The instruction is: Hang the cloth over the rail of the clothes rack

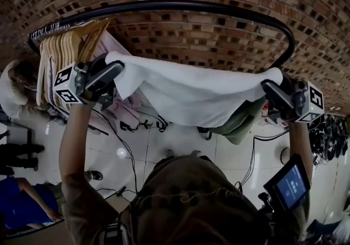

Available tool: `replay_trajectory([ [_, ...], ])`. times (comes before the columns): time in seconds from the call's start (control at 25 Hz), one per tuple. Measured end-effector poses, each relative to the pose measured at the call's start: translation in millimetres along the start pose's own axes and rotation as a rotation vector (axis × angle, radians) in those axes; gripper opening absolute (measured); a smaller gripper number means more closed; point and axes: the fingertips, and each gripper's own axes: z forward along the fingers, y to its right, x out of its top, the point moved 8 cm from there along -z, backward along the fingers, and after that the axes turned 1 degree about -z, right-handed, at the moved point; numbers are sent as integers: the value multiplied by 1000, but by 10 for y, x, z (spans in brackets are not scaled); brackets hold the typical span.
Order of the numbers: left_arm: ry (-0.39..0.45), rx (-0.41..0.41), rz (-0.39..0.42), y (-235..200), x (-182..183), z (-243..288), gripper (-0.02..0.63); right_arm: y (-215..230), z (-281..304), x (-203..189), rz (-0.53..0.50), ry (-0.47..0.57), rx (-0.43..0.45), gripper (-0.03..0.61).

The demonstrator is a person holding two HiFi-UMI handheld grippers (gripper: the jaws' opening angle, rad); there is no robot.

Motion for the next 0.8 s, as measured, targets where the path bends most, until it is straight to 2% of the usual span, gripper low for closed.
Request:
replay_trajectory([
  [0.32, -7, 20, 65, 31, 291, 138, 16, 73, -4, 318, -58, -19, 11, 15],
  [0.6, 2, 22, 41, -86, 569, 171, 17, 200, 132, 639, -70, -43, 25, 15],
  [0.8, -26, 33, 29, -242, 737, 153, 16, 359, 210, 736, -61, -48, 29, 15],
])
